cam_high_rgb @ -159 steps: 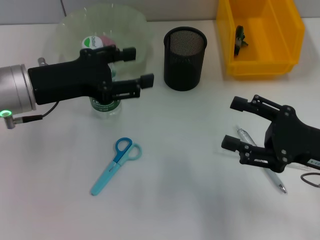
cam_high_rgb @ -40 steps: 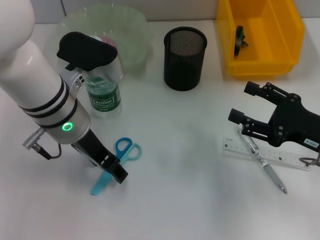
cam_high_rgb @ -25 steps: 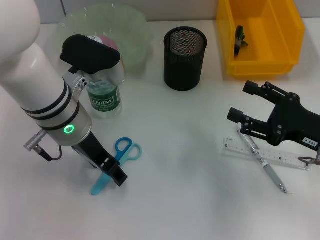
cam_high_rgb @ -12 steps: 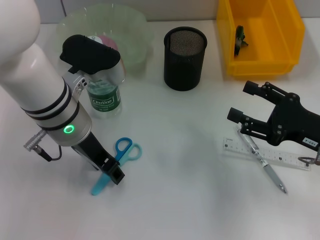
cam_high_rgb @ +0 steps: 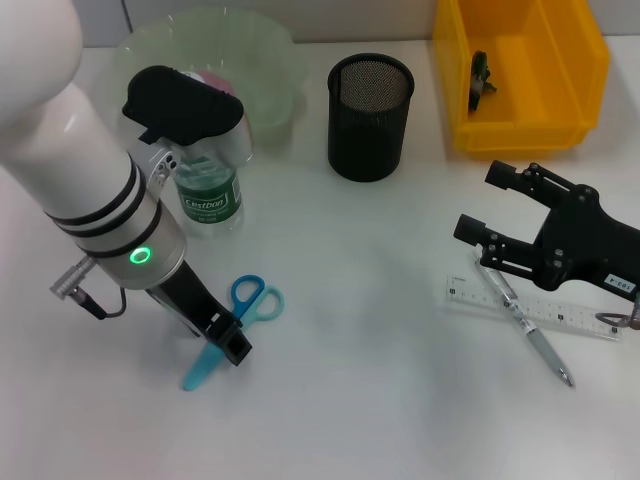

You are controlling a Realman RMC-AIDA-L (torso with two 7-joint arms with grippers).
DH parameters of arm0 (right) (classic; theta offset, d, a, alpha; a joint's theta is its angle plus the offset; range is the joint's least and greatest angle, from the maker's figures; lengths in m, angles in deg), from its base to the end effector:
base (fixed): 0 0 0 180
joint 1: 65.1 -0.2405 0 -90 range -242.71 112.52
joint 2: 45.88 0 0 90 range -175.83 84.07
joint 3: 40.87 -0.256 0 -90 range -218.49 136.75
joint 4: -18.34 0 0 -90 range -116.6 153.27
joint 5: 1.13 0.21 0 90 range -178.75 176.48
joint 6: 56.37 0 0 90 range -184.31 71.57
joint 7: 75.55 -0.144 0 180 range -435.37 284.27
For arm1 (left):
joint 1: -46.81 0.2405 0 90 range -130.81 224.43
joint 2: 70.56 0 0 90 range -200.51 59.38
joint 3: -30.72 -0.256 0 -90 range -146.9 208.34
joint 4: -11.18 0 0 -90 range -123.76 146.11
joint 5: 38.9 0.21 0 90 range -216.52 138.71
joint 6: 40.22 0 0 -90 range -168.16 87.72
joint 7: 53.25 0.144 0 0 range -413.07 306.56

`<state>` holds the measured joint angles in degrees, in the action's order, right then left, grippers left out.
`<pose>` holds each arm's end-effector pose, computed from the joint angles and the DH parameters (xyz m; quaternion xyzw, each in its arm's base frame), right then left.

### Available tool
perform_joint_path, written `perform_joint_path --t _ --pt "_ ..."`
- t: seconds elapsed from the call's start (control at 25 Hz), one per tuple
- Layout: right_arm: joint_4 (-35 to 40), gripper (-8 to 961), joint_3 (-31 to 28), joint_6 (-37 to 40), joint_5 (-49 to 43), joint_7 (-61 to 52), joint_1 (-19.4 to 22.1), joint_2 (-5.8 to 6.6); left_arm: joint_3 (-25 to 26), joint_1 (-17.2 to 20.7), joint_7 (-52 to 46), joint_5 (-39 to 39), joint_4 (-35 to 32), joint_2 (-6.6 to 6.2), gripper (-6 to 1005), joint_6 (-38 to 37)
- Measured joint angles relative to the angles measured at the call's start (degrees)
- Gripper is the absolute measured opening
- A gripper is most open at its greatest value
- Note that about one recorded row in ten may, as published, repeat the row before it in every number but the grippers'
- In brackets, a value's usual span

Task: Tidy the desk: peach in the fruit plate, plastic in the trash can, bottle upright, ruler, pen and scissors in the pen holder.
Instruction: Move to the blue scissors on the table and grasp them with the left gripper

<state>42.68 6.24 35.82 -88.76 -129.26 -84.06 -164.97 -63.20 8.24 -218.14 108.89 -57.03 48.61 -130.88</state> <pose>0.2900 0.2726 -0.0121 -0.8793 0.1653 0.3833 0.2293 -0.1828 0.3282 -0.0528 -0.8652 -0.4052 0.2698 0.1198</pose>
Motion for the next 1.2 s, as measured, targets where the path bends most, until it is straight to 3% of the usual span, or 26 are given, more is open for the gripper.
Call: perform_joint_path --t 0.16,0.68,1.2 --pt "0.0 819 0.0 0.0 0.0 0.0 0.0 0.0 -0.4 -0.2 0.0 -0.2 0.2 0.0 597 0.0" --pt "0.0 819 0.0 -0.6 0.0 0.0 -0.4 0.0 -0.8 -1.6 0.0 -0.3 3.2 -0.01 445 0.1" --pt "0.0 819 0.0 -0.7 0.0 0.0 -0.6 0.0 -1.5 -2.0 0.0 0.0 3.0 0.0 429 0.7"
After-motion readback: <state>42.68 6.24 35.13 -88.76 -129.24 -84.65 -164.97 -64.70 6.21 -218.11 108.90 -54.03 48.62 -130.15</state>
